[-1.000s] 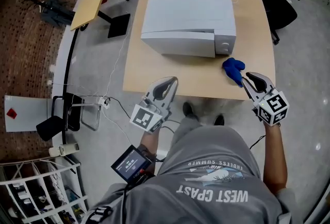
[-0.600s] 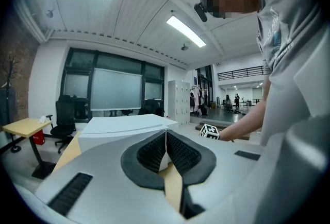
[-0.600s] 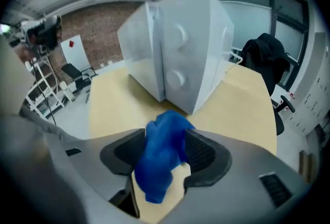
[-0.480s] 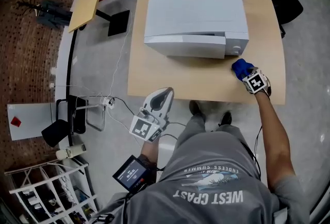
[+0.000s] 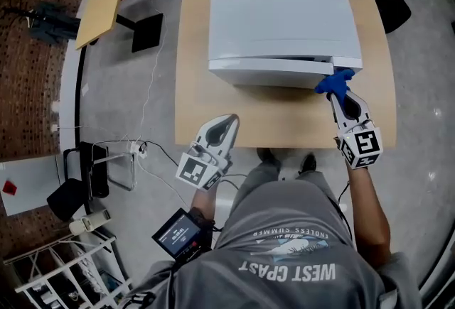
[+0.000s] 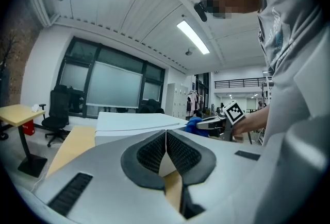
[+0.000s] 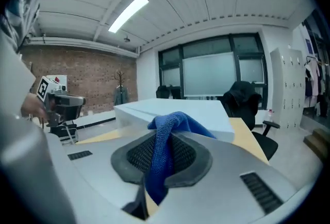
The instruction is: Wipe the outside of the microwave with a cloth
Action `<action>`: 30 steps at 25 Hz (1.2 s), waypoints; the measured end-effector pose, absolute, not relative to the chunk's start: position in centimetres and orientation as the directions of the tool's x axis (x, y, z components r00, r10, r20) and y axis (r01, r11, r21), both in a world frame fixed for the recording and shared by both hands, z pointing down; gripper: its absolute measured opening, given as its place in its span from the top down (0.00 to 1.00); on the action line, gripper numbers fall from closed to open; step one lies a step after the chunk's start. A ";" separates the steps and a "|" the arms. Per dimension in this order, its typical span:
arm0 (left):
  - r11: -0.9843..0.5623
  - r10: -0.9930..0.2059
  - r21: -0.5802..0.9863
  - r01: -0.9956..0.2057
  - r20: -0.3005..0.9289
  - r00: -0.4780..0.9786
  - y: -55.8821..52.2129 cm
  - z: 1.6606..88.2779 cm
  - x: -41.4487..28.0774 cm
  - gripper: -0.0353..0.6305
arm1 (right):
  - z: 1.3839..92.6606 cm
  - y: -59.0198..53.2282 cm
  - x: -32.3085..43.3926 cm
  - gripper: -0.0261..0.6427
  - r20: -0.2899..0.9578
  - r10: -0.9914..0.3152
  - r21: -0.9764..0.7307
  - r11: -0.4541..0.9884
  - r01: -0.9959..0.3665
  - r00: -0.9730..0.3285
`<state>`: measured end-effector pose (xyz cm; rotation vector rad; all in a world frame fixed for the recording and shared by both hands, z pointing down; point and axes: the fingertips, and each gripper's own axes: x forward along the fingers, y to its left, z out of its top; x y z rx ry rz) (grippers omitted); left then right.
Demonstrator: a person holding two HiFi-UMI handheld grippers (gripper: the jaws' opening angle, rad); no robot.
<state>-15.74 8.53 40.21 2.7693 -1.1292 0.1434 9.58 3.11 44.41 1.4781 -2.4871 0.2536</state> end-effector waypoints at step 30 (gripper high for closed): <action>-0.741 -0.636 0.124 -0.660 0.188 0.749 6.0 43.0 -26.1 0.91 | 53.7 -1.9 -9.9 0.88 0.401 -0.745 0.185 0.636 -0.749 -0.533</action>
